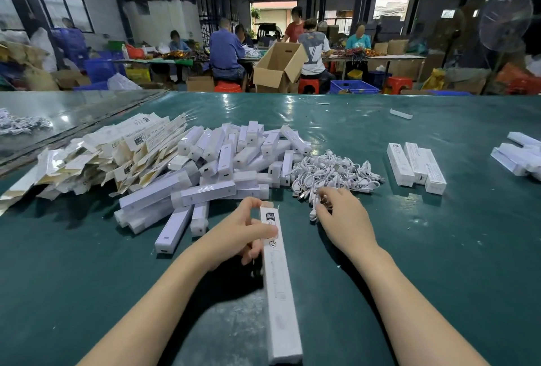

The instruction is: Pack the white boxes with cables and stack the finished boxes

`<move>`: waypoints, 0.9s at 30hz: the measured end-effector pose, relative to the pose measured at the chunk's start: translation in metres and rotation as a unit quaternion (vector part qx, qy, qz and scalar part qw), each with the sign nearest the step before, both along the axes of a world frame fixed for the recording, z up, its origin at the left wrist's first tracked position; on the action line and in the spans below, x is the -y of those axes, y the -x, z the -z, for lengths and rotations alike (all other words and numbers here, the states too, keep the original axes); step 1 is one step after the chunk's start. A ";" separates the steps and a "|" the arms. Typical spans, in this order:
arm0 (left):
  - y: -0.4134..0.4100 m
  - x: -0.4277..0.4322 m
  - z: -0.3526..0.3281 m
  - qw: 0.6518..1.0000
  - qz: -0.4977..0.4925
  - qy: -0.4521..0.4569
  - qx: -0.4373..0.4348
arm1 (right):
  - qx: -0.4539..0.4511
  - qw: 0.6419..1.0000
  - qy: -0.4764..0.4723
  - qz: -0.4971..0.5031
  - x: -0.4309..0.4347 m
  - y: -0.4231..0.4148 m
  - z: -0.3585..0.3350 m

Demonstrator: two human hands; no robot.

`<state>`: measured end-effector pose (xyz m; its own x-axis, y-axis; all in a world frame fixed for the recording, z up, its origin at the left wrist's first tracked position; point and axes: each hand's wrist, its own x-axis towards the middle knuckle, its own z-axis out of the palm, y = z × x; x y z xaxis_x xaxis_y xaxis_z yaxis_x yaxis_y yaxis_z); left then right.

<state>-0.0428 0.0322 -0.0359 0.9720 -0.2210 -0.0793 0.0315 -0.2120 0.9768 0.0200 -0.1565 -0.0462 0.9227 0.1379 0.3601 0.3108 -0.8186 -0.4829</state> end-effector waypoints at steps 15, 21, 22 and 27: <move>-0.007 -0.001 -0.002 0.972 -0.097 0.215 0.004 | -0.048 0.996 -0.034 -0.063 0.005 -0.003 0.002; -0.006 -0.010 -0.006 0.989 -0.102 0.105 -0.011 | -0.049 0.987 -0.140 -0.068 0.002 -0.001 -0.003; -0.005 -0.011 -0.005 0.993 -0.089 0.075 -0.009 | -0.060 0.983 -0.160 -0.072 0.001 0.000 -0.004; -0.002 -0.011 -0.007 1.000 -0.026 0.007 0.008 | -0.061 0.954 -0.277 -0.094 -0.004 0.009 -0.014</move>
<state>-0.0407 0.0436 -0.0292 0.9832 -0.1720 -0.0614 0.0269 -0.1962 0.9802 0.0108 -0.1529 -0.0318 0.9397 0.1253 0.3183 0.3420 -0.3621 -0.8671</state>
